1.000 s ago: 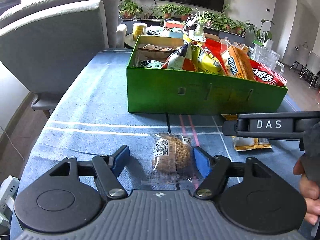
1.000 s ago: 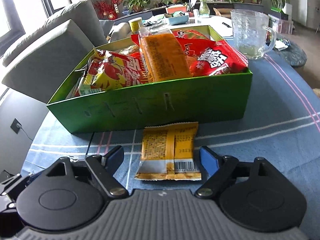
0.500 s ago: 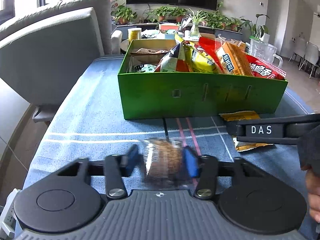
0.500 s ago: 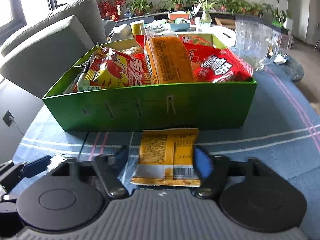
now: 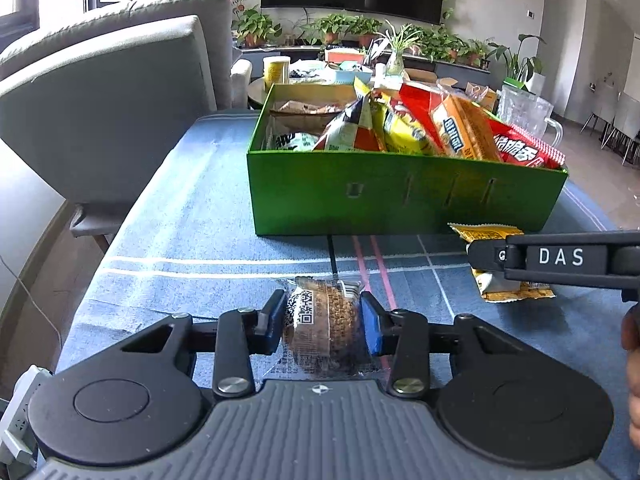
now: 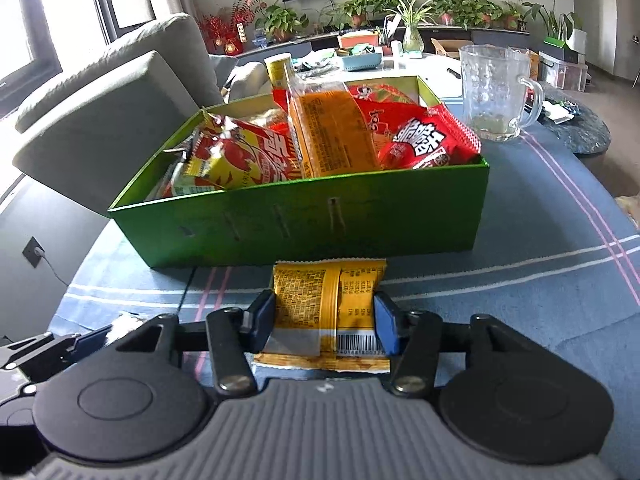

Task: Organize snacks
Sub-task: 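Carry the pastry and yellow bag over the green box and lower them inside, then open both tools to release the snacks into the box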

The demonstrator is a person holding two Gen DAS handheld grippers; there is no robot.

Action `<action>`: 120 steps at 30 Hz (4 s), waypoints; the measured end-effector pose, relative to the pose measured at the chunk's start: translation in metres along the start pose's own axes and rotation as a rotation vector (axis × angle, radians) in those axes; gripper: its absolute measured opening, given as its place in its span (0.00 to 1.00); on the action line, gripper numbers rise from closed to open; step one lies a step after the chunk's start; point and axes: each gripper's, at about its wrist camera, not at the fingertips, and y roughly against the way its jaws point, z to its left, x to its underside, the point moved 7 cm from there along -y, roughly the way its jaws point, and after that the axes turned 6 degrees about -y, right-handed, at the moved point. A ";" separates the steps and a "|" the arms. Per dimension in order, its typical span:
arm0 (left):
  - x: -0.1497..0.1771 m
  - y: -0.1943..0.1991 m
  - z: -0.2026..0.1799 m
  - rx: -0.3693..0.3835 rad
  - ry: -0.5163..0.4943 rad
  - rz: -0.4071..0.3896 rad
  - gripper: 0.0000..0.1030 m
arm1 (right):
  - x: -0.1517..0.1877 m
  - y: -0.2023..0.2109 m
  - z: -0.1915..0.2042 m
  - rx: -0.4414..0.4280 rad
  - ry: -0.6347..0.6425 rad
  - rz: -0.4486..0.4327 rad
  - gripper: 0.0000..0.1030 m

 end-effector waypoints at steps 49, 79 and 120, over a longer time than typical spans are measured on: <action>-0.075 0.040 -0.025 0.002 -0.024 -0.153 0.35 | -0.051 0.056 -0.011 -0.144 -0.022 -0.167 0.82; -0.176 -0.052 -0.037 0.065 -0.041 -0.165 0.35 | -0.149 -0.006 -0.027 -0.146 -0.158 -0.170 0.82; -0.153 -0.018 -0.032 0.028 -0.060 -0.204 0.77 | -0.130 0.004 -0.029 -0.137 -0.207 -0.155 0.82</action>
